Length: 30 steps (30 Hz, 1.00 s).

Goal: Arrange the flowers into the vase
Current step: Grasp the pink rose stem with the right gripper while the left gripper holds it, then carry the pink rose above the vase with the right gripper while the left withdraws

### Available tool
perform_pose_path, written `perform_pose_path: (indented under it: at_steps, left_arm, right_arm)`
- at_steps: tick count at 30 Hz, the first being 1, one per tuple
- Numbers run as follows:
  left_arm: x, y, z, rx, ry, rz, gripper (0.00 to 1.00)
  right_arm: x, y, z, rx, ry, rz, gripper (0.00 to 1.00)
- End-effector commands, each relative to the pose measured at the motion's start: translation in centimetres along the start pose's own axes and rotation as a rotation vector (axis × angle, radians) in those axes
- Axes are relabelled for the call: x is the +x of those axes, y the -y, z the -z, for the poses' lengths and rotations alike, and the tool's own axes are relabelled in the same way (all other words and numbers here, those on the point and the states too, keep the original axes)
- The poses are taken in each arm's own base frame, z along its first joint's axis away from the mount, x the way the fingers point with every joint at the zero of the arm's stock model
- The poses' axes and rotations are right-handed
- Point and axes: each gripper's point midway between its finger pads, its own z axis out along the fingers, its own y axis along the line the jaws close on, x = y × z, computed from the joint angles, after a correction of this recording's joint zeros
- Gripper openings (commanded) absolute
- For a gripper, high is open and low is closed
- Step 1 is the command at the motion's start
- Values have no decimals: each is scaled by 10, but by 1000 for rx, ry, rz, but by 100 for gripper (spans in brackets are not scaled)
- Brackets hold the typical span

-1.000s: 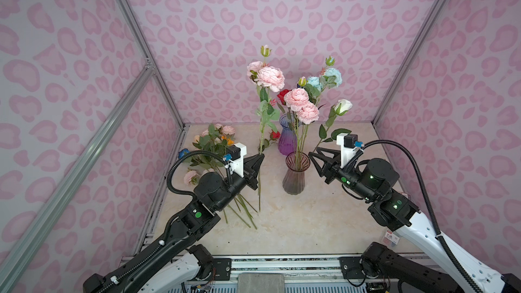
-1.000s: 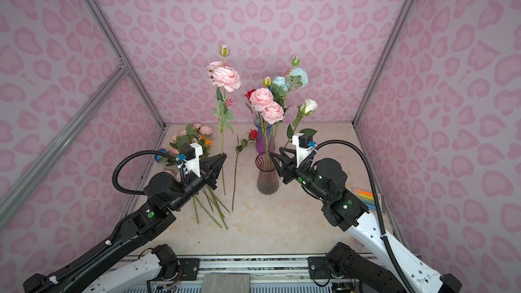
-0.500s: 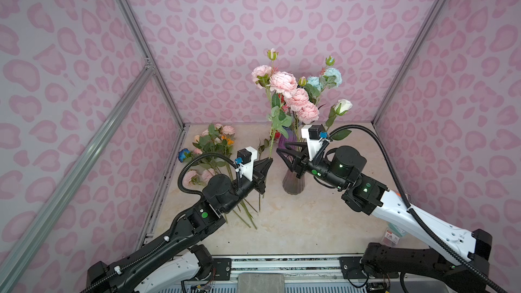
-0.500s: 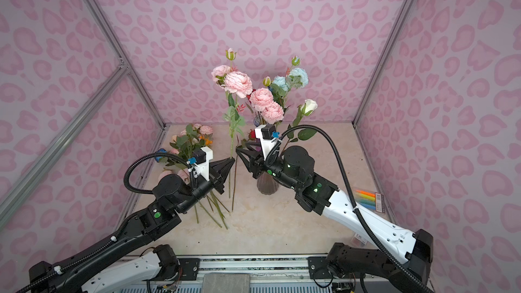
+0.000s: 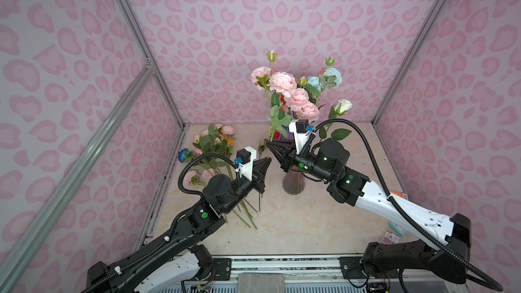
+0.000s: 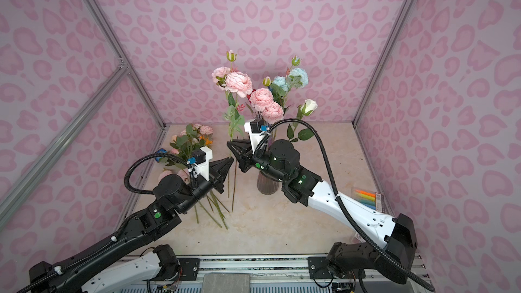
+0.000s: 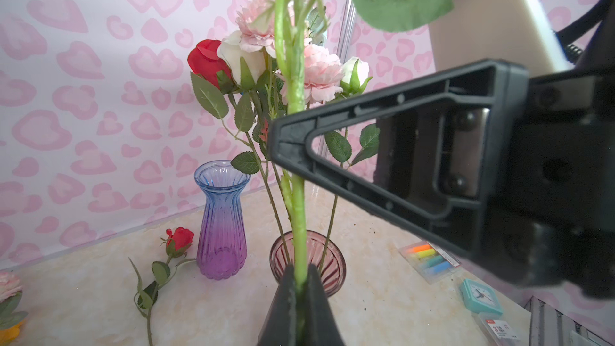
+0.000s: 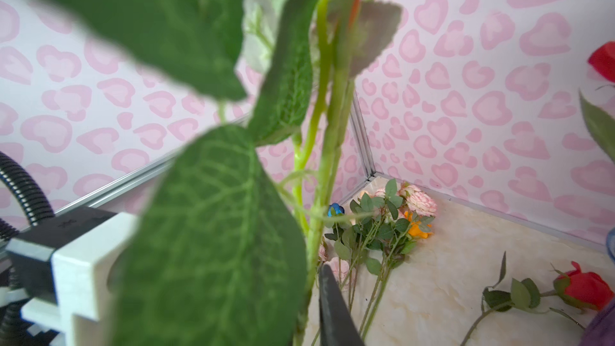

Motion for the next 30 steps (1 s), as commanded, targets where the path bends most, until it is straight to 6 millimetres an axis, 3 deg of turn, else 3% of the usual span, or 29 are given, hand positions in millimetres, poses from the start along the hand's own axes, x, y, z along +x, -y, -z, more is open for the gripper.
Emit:
perform_pose_path:
  at_steps: [1, 5, 9, 15, 23, 30]
  left_arm:
    - [-14, 2, 0, 10, 56, -8, 3]
    - [-15, -2, 0, -17, 55, 5, 11]
    - [-13, -7, 0, -46, 39, 20, 27]
    - [2, -40, 16, -221, 19, 64, 48]
    - [40, -100, 52, -575, -32, 133, 56]
    - [53, -116, 68, -676, -45, 154, 58]
  right_arm:
    - [-8, -3, -2, -14, 32, -3, 7]
    - [-9, -3, -1, -14, 34, -2, 2]
    - [-16, -3, 4, 0, 54, 16, 2]
    - [-32, 1, 18, 60, 83, 96, 2]
    - [-75, 8, 47, 191, 179, 250, 2]
    - [-105, 27, 64, 325, 234, 358, 2]
